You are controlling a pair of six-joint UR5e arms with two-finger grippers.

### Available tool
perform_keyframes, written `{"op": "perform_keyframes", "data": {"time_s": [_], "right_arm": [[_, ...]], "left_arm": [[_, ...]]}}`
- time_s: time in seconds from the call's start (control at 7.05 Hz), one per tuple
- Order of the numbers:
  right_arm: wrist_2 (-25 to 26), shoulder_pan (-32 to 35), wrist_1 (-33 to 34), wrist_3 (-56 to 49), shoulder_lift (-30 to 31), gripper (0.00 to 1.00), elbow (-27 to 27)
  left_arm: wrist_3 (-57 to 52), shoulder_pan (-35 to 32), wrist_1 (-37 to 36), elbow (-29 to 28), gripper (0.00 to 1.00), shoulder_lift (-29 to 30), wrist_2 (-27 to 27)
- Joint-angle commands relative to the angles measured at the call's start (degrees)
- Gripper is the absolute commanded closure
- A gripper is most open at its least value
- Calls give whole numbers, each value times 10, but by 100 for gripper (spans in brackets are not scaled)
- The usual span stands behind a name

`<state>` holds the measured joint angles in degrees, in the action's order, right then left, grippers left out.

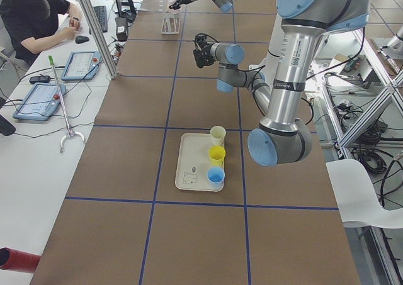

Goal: Transfer IKEA cup to right arm and place on rack

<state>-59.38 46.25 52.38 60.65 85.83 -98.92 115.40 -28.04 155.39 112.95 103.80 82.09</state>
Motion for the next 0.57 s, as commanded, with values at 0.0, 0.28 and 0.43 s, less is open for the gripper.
{"op": "perform_keyframes", "data": {"time_s": [0.0,0.28,0.43], "right_arm": [[10,-7,-1,1,0,88,8],[14,-11,-4,1,-1,26,8],[14,-12,-4,1,0,1,8]], "left_arm": [[0,0,0,-1,0,0,0],[1,0,0,0,0,0,0],[1,0,0,0,0,0,0]]}}
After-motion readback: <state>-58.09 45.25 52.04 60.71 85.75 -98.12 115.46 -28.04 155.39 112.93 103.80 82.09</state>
